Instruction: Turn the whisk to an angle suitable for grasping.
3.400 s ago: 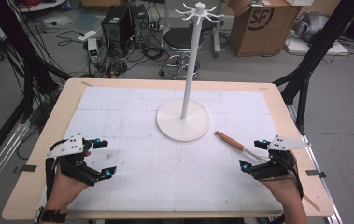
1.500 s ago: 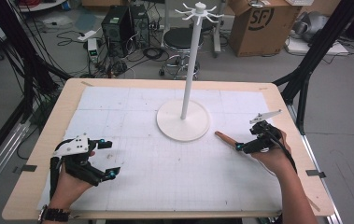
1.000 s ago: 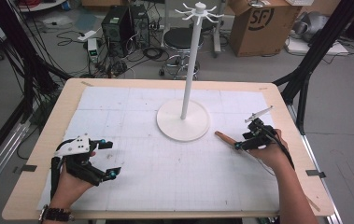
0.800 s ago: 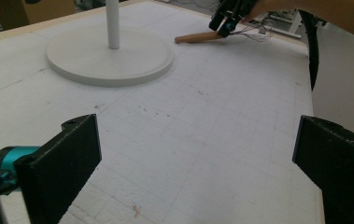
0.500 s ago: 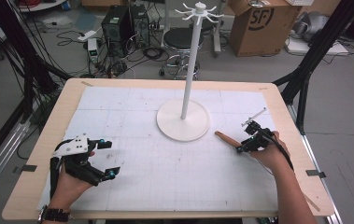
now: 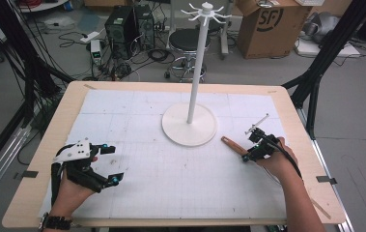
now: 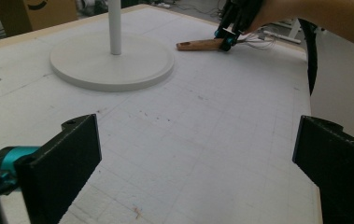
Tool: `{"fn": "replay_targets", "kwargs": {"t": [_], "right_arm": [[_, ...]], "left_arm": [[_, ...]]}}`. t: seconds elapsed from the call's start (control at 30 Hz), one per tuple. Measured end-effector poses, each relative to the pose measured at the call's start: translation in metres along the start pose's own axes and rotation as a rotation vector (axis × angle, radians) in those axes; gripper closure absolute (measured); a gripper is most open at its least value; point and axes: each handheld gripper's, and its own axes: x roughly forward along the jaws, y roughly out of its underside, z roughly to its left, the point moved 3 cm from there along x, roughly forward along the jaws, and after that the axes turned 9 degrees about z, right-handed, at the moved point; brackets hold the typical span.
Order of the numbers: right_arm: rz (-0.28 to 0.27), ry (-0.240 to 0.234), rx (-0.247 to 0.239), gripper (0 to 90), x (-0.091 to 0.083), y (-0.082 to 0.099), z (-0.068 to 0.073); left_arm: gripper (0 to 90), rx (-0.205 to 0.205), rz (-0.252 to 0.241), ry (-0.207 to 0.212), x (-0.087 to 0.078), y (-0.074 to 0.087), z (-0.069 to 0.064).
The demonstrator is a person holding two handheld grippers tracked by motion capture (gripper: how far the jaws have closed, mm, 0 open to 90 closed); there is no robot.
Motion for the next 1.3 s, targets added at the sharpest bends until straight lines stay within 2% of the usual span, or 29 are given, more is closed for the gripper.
{"fn": "replay_targets", "kwargs": {"t": [0.17,0.37,0.73,0.8,0.83,0.87,0.93,0.97,1.0,1.03,1.1,1.3], "right_arm": [[-0.002,-0.001,0.003,63.4,0.0,0.0,-0.001],[0.007,0.026,-0.007,68.1,0.001,-0.001,-0.001],[-0.016,0.01,0.007,70.5,0.0,0.001,-0.003],[-0.052,-0.009,0.014,70.5,-0.003,0.004,-0.004],[-0.052,-0.009,0.014,70.5,-0.003,0.004,-0.004],[-0.09,-0.012,0.014,70.5,-0.007,0.005,-0.005],[-0.106,-0.016,0.019,70.5,-0.009,0.005,-0.004],[-0.131,-0.021,0.017,70.5,-0.012,0.006,-0.005],[-0.171,-0.046,0.028,70.5,-0.017,0.007,-0.005],[-0.171,-0.046,0.028,70.5,-0.017,0.007,-0.005],[-0.224,-0.065,0.029,70.6,-0.023,0.009,-0.005],[-0.273,-0.054,0.023,70.6,-0.033,0.014,-0.004]], "left_arm": [[1.7,0.002,0.005,0.001,0.001,0.0,0.001],[1.7,0.003,0.002,0.002,0.0,0.0,0.001],[1.7,0.005,-0.002,0.002,-0.002,0.0,0.0],[1.7,0.001,-0.004,0.0,-0.002,0.0,0.001],[1.7,0.0,-0.004,-0.001,-0.003,0.0,0.001],[1.7,-0.001,-0.005,-0.001,-0.002,0.001,0.001],[1.7,0.001,-0.003,-0.001,-0.002,0.001,0.001],[1.7,0.002,-0.002,-0.002,-0.002,0.001,0.001],[1.7,0.002,-0.002,-0.001,-0.002,0.0,0.001],[1.7,0.001,-0.003,-0.001,-0.002,0.0,0.001],[1.7,0.003,-0.002,0.0,-0.002,0.0,0.001],[1.7,0.001,-0.005,0.001,-0.002,0.0,0.001]]}}
